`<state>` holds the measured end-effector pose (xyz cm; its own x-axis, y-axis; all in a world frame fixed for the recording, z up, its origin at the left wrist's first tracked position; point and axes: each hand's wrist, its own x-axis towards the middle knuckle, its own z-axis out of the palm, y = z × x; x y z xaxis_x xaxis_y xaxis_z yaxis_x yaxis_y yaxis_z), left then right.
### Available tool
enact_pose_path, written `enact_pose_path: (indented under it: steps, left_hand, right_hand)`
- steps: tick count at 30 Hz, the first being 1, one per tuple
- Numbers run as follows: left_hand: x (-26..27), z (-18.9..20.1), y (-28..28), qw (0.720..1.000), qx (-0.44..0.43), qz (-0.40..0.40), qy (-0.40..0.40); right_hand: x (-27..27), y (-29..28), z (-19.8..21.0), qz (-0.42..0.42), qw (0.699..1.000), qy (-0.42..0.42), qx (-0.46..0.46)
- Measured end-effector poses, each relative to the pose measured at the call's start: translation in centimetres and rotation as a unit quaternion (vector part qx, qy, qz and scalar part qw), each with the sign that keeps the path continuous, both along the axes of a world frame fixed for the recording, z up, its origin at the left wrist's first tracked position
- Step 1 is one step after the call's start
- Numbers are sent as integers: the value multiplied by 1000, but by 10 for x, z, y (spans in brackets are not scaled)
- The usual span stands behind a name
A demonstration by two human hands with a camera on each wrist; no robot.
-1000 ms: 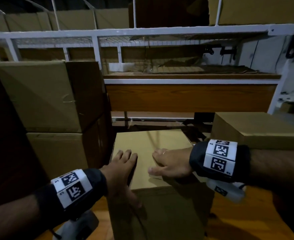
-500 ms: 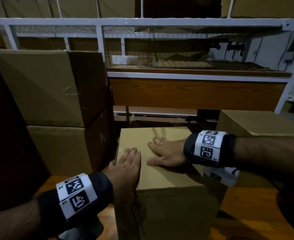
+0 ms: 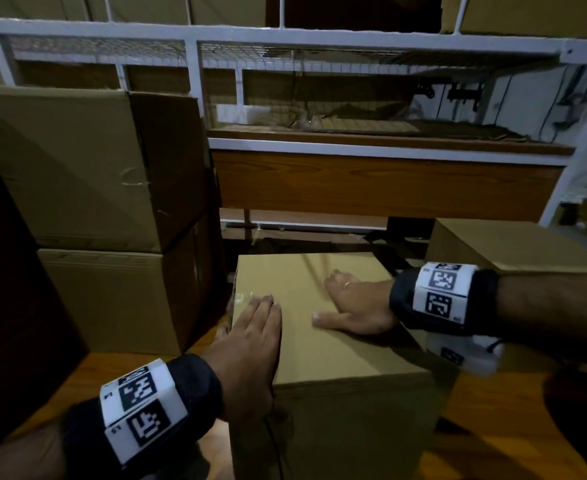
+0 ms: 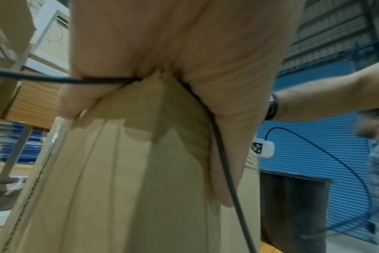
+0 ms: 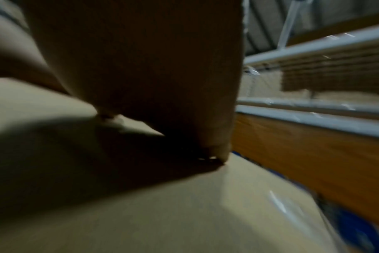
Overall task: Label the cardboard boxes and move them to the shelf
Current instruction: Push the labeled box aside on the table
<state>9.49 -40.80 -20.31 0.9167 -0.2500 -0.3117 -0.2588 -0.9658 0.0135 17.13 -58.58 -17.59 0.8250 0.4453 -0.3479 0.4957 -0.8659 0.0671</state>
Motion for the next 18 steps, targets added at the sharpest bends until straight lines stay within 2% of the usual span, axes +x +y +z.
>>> enact_pose_path:
  steps: [4, 7, 11, 14, 18]
  left_hand:
    - [0, 0, 1, 1000, -1, -3, -2]
    - [-2, 1, 0, 1000, -6, 1, 1]
    - [-1, 2, 0, 1000, 3, -3, -5]
    - [-2, 2, 0, 1000, 12, -1, 1]
    - [-2, 7, -1, 1000, 15, 0, -2]
  right_hand:
    - [-18, -4, -6, 60, 998, 31, 1]
    - [-20, -12, -3, 7, 1000, 9, 12]
    - [-32, -19, -3, 34, 998, 49, 20]
    - [-28, -27, -2, -11, 999, 19, 29]
    - [-39, -30, -4, 24, 998, 46, 41]
